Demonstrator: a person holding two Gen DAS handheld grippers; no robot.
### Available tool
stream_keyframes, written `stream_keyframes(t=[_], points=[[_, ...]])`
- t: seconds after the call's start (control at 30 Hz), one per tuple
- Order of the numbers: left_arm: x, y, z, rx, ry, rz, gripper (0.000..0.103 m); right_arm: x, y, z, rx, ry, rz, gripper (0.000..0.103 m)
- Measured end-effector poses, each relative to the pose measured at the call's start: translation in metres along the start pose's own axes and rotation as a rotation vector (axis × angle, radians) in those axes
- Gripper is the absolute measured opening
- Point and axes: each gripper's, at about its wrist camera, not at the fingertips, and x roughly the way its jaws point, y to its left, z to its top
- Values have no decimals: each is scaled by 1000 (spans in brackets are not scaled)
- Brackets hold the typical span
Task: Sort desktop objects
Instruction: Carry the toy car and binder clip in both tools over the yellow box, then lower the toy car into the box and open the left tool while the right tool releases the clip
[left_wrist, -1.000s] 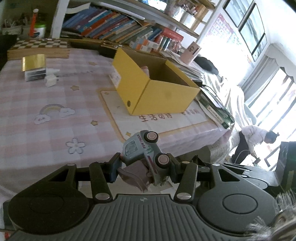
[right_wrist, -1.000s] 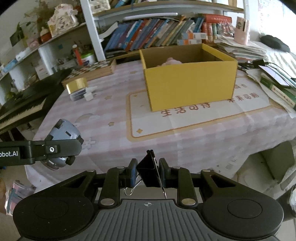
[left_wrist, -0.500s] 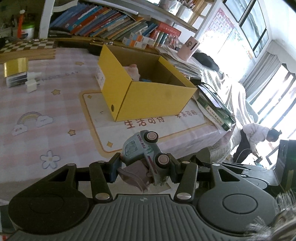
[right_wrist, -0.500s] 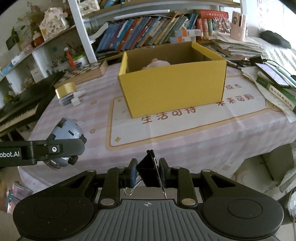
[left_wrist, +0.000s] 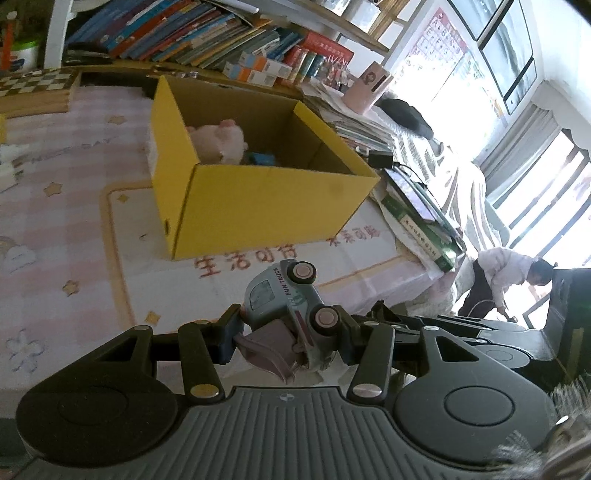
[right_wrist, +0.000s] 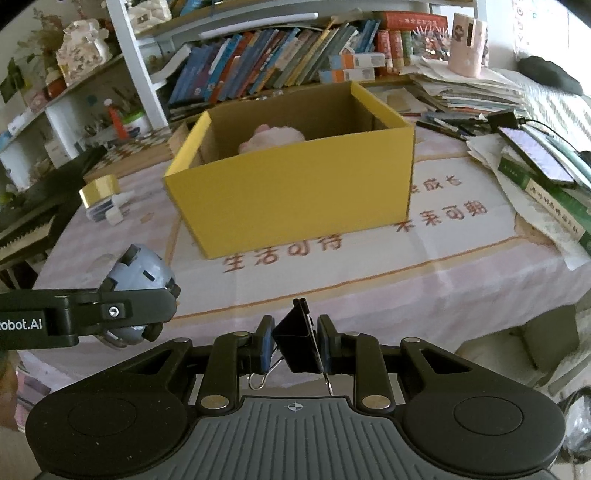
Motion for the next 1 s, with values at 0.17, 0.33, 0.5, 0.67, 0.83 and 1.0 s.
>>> stream_keyframes(t=[0.17,0.33,0.5,0.67,0.83,1.0], points=[[16,-14,14,17,-25,1,48,7,-20,16,-22,-7,9,25],[25,-29,31,43,-73,21,48,7,-34,41,-40,-45,40,25],[29,-41,57,72,-142,47,48,4,-42,75,-90,-126,77,25],[33,-47,89,105,-212,91,48,7,-45,116,-163,-217,111,25],[46,-47,117,141,-251,151,48,24,-42,150,-242,-266,131,25],[83,-35,133,189,-198,234,48,62,-31,171,-381,-248,126,25]])
